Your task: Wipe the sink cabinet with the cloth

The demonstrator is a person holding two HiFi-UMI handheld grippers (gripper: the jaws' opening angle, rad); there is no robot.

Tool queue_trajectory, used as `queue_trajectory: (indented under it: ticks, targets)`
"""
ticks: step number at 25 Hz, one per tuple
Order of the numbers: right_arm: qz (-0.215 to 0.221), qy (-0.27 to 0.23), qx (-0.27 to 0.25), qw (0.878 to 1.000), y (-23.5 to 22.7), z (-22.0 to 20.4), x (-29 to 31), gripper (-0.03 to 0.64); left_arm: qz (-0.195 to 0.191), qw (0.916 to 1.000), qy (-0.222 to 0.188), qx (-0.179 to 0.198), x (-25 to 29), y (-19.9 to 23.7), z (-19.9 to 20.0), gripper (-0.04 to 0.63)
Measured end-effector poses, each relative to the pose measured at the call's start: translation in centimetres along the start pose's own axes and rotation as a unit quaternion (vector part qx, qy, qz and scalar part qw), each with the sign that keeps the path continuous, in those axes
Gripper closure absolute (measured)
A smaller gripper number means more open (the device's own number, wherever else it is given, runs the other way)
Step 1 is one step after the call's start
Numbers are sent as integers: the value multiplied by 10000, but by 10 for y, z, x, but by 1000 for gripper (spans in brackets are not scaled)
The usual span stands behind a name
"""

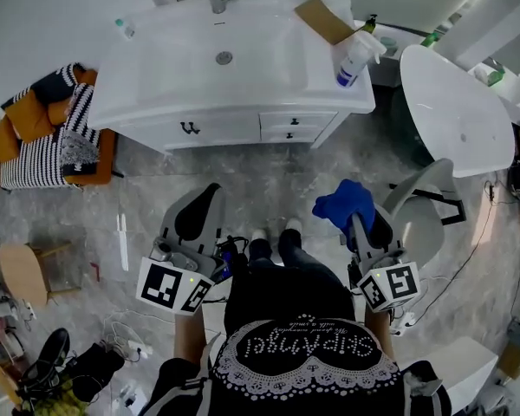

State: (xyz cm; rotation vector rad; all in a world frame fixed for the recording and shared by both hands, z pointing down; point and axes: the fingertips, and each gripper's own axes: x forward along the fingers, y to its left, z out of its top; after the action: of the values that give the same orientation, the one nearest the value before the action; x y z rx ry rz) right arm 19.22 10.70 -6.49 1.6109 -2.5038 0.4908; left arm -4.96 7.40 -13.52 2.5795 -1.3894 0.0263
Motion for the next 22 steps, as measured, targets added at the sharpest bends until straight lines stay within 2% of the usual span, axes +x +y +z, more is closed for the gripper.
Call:
queue_trajectory:
  ticks: [3, 6, 10, 13, 15, 19, 22]
  targets:
    - [56, -40, -4, 10000, -12, 2, -1, 505, 209, 9978, -58, 627, 0, 11, 9, 591]
    - [121, -18, -30, 9999, -25, -1, -2, 505, 593, 9918, -8, 1135, -7, 29, 11, 591]
    - [207, -19, -82, 9998, -40, -3, 0, 505, 939, 9867, 86, 1323, -15, 48, 9, 591]
    - [238, -3, -135, 9996, -54, -4, 1, 505, 1020, 9843, 116, 1437, -13, 52, 11, 591]
    - [245, -1, -165, 9996, -62, -3, 3, 505, 896, 9810, 159, 1714, -6, 47, 15, 591]
    - [236, -14, -178, 9996, -70, -2, 4, 505, 394, 9711, 230, 2344, 10, 32, 23, 591]
    - [240, 0, -164, 9996, -72, -1, 4, 505, -100, 9505, 828, 2994, 13, 22, 11, 591]
